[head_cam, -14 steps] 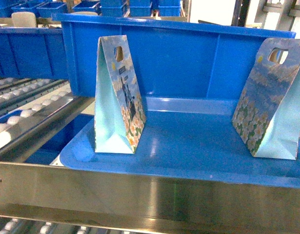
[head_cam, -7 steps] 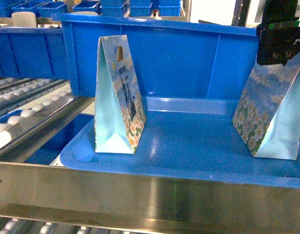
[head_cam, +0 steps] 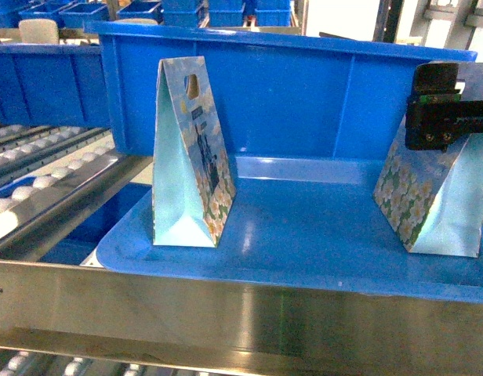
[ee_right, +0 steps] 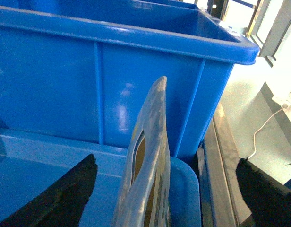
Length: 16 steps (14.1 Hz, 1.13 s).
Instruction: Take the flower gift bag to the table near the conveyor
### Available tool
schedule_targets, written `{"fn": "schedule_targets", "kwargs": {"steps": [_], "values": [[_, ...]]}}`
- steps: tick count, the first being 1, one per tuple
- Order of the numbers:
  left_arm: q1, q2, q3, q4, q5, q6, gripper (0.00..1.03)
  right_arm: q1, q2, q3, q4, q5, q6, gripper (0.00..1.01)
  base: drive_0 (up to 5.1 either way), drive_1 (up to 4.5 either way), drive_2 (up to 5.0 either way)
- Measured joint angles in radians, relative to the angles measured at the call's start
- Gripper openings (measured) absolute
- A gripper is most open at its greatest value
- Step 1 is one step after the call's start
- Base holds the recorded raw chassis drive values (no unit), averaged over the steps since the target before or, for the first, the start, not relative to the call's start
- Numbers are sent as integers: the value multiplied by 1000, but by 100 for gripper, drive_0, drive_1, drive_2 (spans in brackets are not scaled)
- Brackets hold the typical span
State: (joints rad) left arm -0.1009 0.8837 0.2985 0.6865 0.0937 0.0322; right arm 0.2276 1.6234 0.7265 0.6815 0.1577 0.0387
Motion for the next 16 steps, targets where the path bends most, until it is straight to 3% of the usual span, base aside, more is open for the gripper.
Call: {"fn": "schedule_targets", "kwargs": {"steps": [5, 6, 7, 13, 16], "values": [[0, 0, 0, 0, 0, 0, 98, 5, -9, -17, 25, -18, 11, 33, 0, 0, 0], [0, 0, 0, 0, 0, 1, 98, 10, -23, -32, 31, -24, 13, 9, 0, 0, 0], [0, 0, 0, 0, 0, 1, 98, 15, -57, -75, 63, -33, 13, 2, 0, 0, 0], [0, 0, 0, 0, 0, 1, 98, 22, -274, -191, 71, -45, 13, 2, 0, 0, 0], [0, 0, 0, 0, 0, 1, 98, 17, -480, -272, 3, -74, -16, 2, 0, 0, 0]]}}
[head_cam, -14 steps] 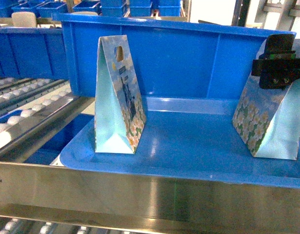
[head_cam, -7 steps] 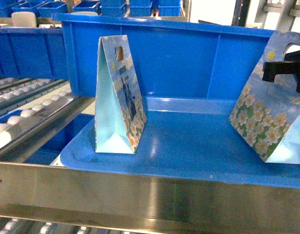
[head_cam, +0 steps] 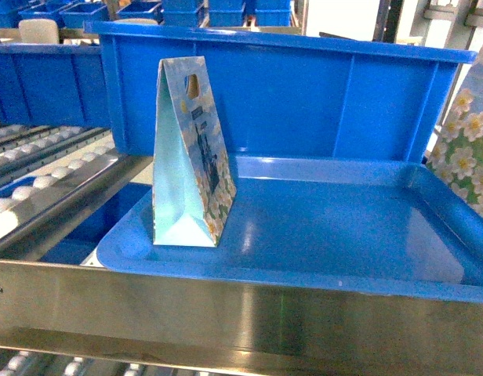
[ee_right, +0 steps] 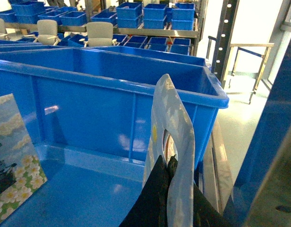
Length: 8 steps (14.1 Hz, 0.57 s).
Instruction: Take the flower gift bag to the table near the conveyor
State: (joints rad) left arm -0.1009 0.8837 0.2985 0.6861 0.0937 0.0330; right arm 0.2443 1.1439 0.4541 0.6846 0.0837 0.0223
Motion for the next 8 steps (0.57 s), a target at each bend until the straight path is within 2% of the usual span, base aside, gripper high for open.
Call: {"fn": "schedule_targets", "kwargs": {"steps": [2, 5, 8], "values": [[0, 0, 0, 0, 0, 0, 98, -34, -131, -34, -63, -22, -9, 2, 0, 0, 0], [0, 0, 0, 0, 0, 0, 98, -147, -367, -80, -144, -55, -15, 2, 0, 0, 0], [0, 0, 0, 0, 0, 0, 98, -222, -505, -154, -207, -84, -39, 2, 0, 0, 0]]}}
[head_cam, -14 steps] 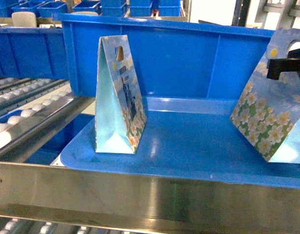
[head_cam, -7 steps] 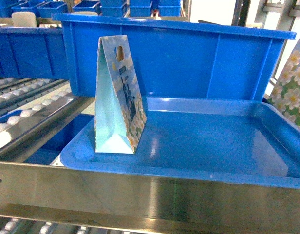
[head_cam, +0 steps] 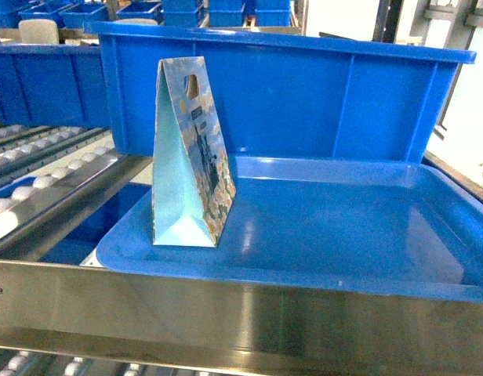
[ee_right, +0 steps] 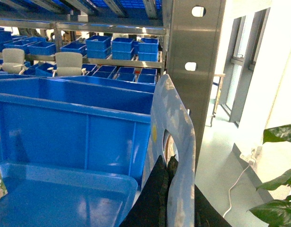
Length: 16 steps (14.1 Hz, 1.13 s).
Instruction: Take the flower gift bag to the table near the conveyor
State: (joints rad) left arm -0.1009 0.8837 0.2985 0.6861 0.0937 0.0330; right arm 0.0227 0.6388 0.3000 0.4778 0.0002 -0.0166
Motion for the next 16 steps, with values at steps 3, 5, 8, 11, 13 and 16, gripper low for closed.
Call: {"fn": "schedule_targets", "kwargs": {"steps": [3, 5, 8, 11, 13, 16], "values": [[0, 0, 0, 0, 0, 0, 98, -61, -157, -56, -98, 11, -7, 2, 0, 0, 0], [0, 0, 0, 0, 0, 0, 98, -78, -154, -78, -99, 22, -12, 2, 0, 0, 0], [-9, 8, 3, 3, 0, 0, 98, -78, -150, -79, -97, 21, -15, 2, 0, 0, 0], [-113, 154, 142, 22, -42, 0, 98, -78, -150, -79, -96, 21, -15, 2, 0, 0, 0], [-209, 252, 229, 24, -109, 4, 98, -78, -150, -79, -96, 21, -18, 2, 0, 0, 0], [-336, 384, 309, 23, -227, 26, 98, -78, -150, -79, -96, 21, -18, 2, 0, 0, 0]]}}
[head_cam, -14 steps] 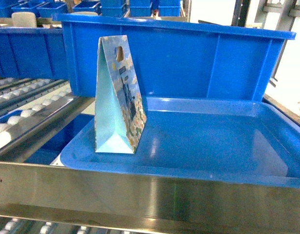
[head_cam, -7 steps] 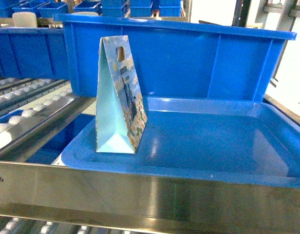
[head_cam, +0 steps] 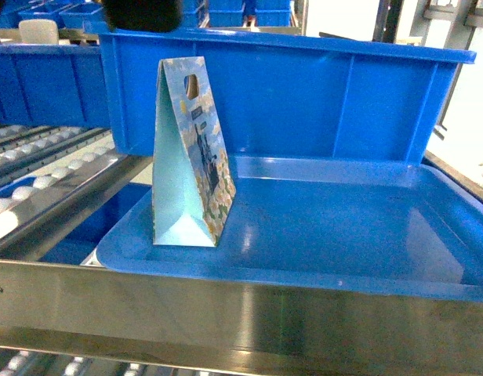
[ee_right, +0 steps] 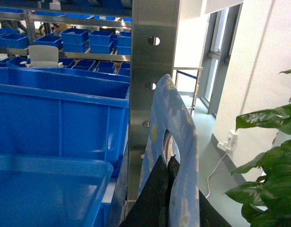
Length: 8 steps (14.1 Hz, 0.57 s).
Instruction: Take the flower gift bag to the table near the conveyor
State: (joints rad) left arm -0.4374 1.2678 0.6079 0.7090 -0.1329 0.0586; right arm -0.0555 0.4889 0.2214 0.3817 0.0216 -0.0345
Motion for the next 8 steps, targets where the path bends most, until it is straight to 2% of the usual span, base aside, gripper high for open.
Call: {"fn": "schedule_targets", "kwargs": {"steps": [2, 5, 8], "values": [[-35, 63, 17, 24, -74, -8, 98, 0, 0, 0, 0, 0, 0, 2, 0, 0, 0], [-28, 142, 17, 64, -175, -21, 98, 0, 0, 0, 0, 0, 0, 2, 0, 0, 0], [-11, 214, 19, 92, -172, -64, 98, 0, 0, 0, 0, 0, 0, 2, 0, 0, 0]]}}
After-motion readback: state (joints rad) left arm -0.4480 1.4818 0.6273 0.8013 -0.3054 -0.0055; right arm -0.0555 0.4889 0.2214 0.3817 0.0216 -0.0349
